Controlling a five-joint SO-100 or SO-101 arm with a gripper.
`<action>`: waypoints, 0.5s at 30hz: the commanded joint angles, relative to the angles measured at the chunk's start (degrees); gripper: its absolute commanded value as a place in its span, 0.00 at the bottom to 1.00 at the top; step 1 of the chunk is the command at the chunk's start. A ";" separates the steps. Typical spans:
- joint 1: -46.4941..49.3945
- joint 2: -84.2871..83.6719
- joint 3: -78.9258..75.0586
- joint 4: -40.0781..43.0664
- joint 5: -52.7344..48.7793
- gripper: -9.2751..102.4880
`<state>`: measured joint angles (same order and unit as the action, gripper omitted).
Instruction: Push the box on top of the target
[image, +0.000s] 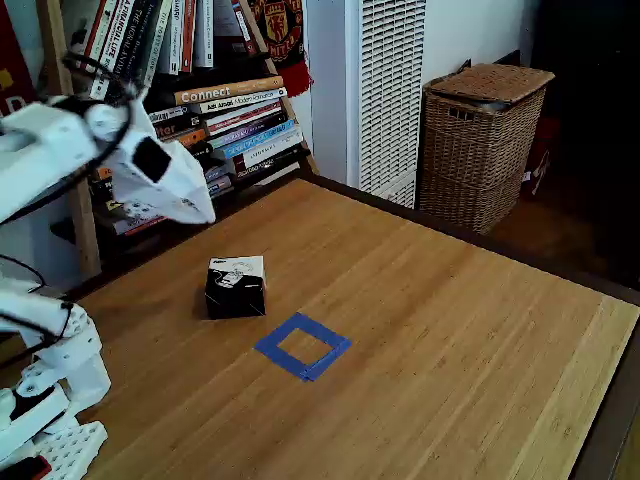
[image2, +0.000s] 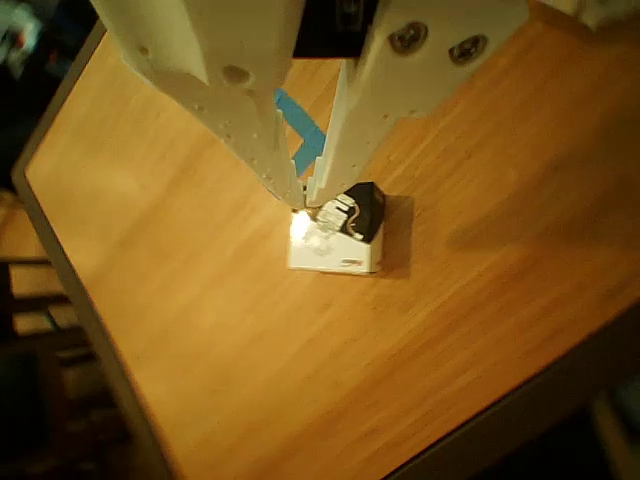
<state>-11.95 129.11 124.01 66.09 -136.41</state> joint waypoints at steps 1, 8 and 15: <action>-2.02 -4.31 -2.64 -2.02 -4.04 0.08; -6.06 -10.99 -2.55 -8.09 -7.12 0.08; -8.70 -16.26 -4.66 -10.72 -9.76 0.08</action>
<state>-20.21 114.08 122.34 56.16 -144.93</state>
